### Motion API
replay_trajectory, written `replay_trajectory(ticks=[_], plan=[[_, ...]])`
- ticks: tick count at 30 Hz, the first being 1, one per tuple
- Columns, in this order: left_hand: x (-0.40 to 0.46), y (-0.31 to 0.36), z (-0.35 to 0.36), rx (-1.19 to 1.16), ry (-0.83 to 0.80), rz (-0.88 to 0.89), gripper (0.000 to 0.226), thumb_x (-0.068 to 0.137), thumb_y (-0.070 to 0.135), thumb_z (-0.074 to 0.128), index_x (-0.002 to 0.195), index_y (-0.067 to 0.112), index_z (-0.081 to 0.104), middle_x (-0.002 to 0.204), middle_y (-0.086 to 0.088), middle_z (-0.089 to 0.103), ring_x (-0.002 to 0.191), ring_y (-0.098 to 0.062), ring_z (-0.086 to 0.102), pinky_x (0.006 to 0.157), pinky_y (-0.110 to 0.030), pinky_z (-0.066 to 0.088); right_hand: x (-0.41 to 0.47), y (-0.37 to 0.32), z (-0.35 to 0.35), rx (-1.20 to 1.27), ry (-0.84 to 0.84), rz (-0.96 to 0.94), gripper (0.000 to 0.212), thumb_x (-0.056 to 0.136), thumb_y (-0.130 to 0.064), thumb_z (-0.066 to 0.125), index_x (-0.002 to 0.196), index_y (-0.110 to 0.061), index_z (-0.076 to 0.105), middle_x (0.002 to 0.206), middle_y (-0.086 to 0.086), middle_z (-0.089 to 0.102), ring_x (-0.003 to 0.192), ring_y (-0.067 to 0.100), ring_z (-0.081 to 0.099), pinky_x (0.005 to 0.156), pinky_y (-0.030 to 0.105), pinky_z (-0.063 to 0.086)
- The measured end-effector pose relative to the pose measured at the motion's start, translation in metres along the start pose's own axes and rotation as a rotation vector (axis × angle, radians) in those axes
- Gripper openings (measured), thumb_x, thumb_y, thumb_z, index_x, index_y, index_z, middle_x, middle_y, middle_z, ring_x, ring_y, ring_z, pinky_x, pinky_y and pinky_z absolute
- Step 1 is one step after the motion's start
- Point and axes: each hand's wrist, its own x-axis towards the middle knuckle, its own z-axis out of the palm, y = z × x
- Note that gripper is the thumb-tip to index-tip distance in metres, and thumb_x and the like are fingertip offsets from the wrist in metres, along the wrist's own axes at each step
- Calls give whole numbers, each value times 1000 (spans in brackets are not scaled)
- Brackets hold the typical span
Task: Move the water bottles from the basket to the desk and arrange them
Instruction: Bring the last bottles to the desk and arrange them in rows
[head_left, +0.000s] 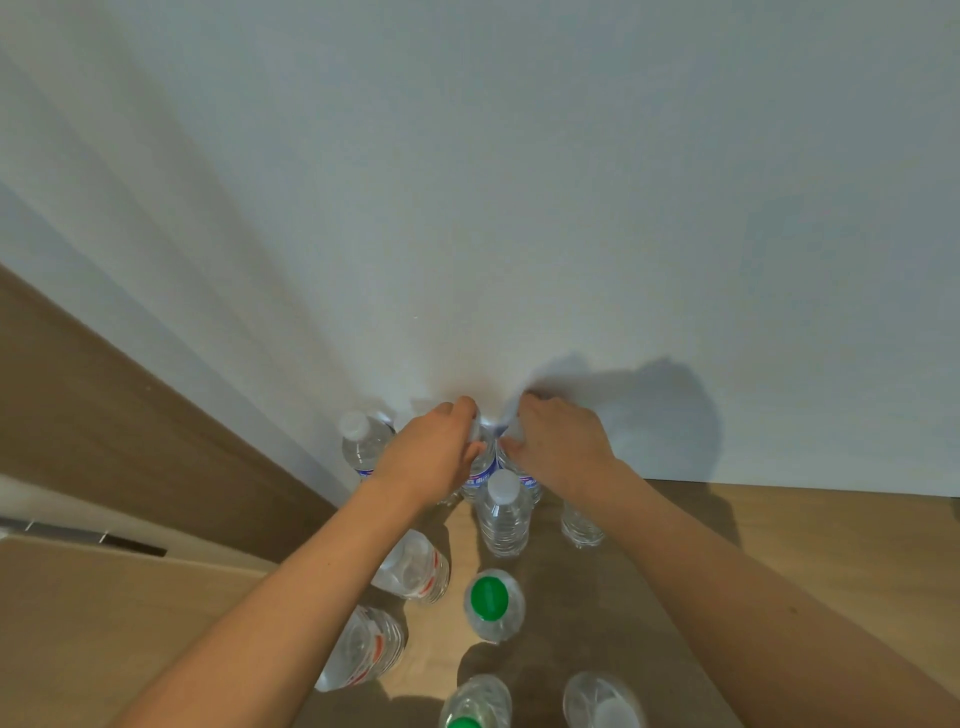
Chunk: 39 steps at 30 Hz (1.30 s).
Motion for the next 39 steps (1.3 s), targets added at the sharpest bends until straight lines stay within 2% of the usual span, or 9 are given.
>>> replay_trajectory(ticks=[10,16,20,23,27,29,31,35,39], plan=[[0,2,1,0,29,0,35,97,32,56,126,13,47,112,-10,57,87,-33,61,73,-43,51,-1,0,12,-15,43,11,41,96,-45,51,115,-9,49,104,7,66,92,27,65,65,30,37],[-5,3,-2,-10,49,-28,38,95,34,58,125,15,45,108,-9,58,85,-31,62,69,-40,50,-4,1,10,-16,17,30,44,96,-47,52,118,-9,48,104,6,66,94,26,66,66,30,39],[-21,9,-17,-57,119,-55,41,95,34,58,129,17,43,106,-7,59,88,-27,62,68,-37,49,-15,-1,-4,12,-26,31,37,95,-44,50,111,-10,47,87,3,55,82,25,60,63,30,37],[-49,11,-36,-89,210,-112,40,98,33,53,133,18,43,109,-4,59,86,-23,61,74,-39,51,-28,-3,-19,-10,67,28,31,95,-36,51,112,-10,49,84,4,54,72,27,55,60,30,36],[-99,5,-57,-100,323,-183,38,97,30,54,132,16,49,114,-2,59,75,-15,55,70,-30,42,-51,-18,-31,-7,355,-175,28,85,-22,54,105,-5,64,80,9,62,61,31,61,51,31,47],[-127,1,-66,-97,369,-223,37,96,27,56,130,15,51,115,-2,58,77,-16,57,71,-30,43,-62,-38,-45,24,199,-265,33,94,-24,49,123,-10,57,102,8,61,82,29,63,70,38,52],[-153,-4,-71,-95,400,-241,35,93,23,60,127,13,54,116,-4,56,81,-19,60,75,-32,47,-68,-58,-53,34,26,-330,38,98,-27,46,134,-15,48,120,6,54,102,28,58,86,42,49],[-194,-18,-72,-105,398,-286,34,91,23,62,123,15,56,116,-2,52,81,-22,61,79,-36,49,-77,-93,-41,-50,-90,-447,39,96,-30,48,133,-17,46,121,6,52,107,29,56,84,40,47],[-218,-26,-61,-127,323,-364,37,91,30,62,124,17,53,116,-3,53,84,-23,62,82,-39,50,-76,-114,-25,-101,-215,-492,48,96,-28,52,141,-17,41,135,11,46,116,31,53,88,39,42]])
